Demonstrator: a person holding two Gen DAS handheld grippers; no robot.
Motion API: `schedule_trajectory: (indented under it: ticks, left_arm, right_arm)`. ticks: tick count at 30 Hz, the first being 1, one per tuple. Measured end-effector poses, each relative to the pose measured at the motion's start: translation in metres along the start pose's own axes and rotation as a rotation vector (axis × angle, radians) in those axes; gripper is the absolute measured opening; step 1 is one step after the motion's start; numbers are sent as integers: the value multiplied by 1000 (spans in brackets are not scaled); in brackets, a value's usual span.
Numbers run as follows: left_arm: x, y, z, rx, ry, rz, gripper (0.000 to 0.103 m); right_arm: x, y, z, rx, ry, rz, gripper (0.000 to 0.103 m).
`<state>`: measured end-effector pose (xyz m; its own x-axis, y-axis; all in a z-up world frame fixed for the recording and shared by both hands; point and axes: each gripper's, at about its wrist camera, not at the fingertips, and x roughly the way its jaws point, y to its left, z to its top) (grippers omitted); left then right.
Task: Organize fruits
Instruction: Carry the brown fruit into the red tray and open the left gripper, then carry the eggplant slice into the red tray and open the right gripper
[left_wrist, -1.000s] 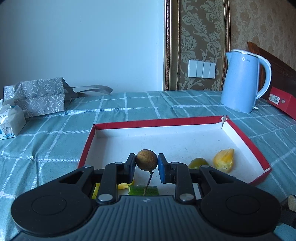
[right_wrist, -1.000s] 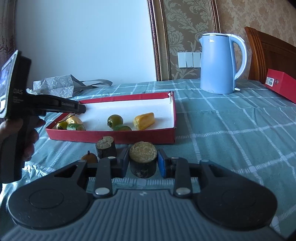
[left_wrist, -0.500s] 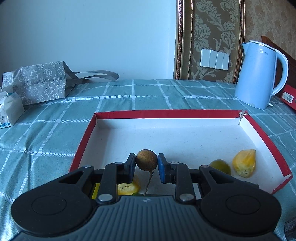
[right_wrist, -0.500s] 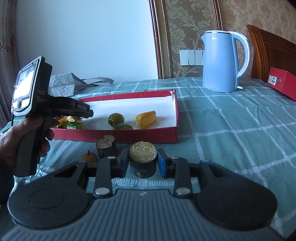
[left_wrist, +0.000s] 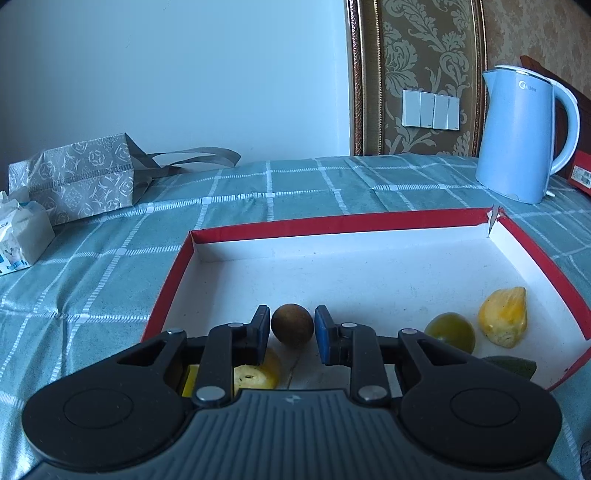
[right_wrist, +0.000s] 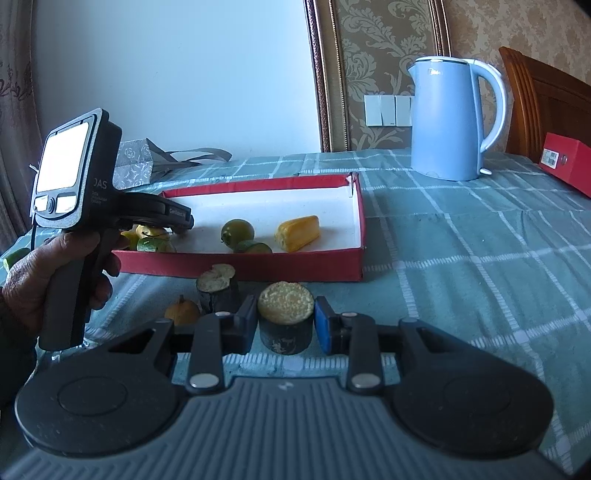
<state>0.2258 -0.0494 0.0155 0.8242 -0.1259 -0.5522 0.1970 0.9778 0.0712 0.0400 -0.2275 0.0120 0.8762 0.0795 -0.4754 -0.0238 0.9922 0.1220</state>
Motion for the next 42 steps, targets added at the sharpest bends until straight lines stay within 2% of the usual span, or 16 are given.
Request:
schedule_trajectory:
  ticks: [5,16,20,27,32,37,42]
  left_arm:
    - [-16,5,-4,-23,-14,-7,30]
    - [-72,11,-28,-30,-117,-23,31]
    - [-87,14,-37,-55,-136,-60,44]
    - [-87,16,-42,-66,-145,-74,45]
    - [-79,19,-48,-78,-125,-88,46]
    - [-79,19,-51,-69,-135,-96,47]
    - [-80,24,-50,-104,-133,-117,48]
  right_arm:
    - [-1,0,2,-13,-8,-11,31]
    - [-3,-1,11,-34,-35,-43,31]
    - [5,3,26,-62,-49,-50,31]
    - [46,23,67,-124,-57,-49,31]
    - [97,29,93,-139,-2,-70,31]
    - [144,30,99,-156,78,-89,31]
    - [160,32,100,-139,109,-74,31]
